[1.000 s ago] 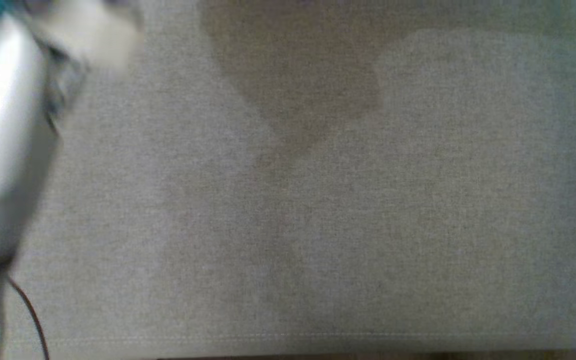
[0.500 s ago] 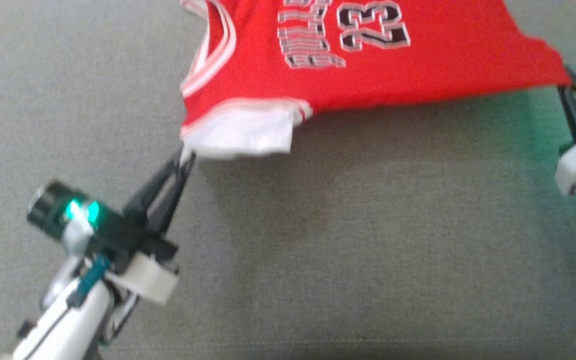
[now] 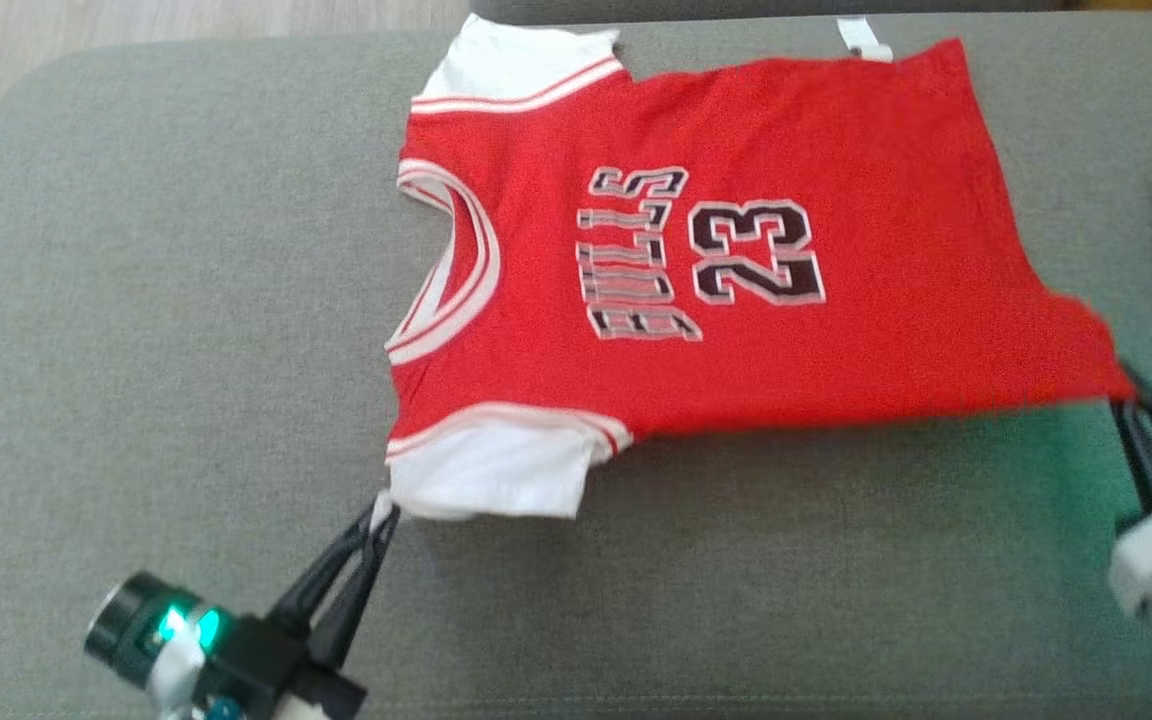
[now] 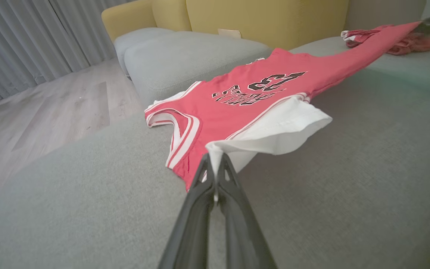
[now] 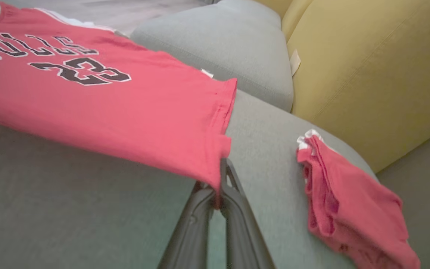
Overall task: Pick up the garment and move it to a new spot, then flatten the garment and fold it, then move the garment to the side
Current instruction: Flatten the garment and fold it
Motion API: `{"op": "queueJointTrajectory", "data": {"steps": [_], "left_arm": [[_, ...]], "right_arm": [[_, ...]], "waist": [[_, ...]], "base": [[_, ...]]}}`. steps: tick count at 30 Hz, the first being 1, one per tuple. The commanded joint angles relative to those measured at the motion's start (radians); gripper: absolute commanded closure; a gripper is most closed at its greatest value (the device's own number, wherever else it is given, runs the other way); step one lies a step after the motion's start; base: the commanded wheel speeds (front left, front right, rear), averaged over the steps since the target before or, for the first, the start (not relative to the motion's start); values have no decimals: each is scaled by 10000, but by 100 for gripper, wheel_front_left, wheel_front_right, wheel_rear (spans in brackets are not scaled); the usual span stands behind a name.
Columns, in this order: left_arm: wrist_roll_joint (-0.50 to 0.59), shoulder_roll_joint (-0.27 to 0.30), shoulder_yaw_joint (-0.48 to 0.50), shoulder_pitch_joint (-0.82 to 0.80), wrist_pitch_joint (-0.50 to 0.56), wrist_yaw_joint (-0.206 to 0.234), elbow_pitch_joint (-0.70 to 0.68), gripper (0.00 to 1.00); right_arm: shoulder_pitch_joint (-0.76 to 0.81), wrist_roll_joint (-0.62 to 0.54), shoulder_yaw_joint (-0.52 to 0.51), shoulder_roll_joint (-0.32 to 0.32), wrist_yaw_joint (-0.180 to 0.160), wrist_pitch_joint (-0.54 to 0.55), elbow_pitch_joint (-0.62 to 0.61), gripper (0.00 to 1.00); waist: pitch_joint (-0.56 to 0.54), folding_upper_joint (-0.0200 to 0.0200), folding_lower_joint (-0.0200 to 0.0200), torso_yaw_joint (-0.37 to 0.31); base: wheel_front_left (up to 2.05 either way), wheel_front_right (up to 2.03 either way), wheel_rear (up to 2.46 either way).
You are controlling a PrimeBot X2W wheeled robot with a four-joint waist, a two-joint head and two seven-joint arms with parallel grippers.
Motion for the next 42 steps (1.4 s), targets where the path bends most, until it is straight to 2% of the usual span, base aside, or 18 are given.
{"op": "queueJointTrajectory", "data": {"steps": [1,7,12,19,28,42], "left_arm": [[107,309,405,-140,-49,87,-428,100],[39,261,266,76,-49,-117,-630,100],[150,80,284,-733,-49,-365,-479,100],[471,-166,243,-2532,-49,-885,-13,100],[857,-405,88,-4790,-49,-1409,882,100],[1262,-518,-205,-6506,-49,-1591,1718,100]], "right_arm": [[568,-158,-234,-220,-9,243,-793,100],[2383,-326,-1024,-61,-9,1409,-2966,100],[2613,-282,-1282,52,-9,2118,-3834,100],[1905,-26,-1012,-205,-9,3153,-3979,100],[472,399,-551,-1079,-9,3743,-3450,100],[-954,770,-43,-1468,-9,4141,-2788,100]], "waist": [[-17,-1,1,9],[44,-1,1,8],[282,-1,1,-4],[877,-1,1,2],[1613,-1,1,94],[2076,-1,1,-1]], "base": [[0,0,0],[0,0,0],[0,0,0],[0,0,0],[0,0,0],[0,0,0]]}}
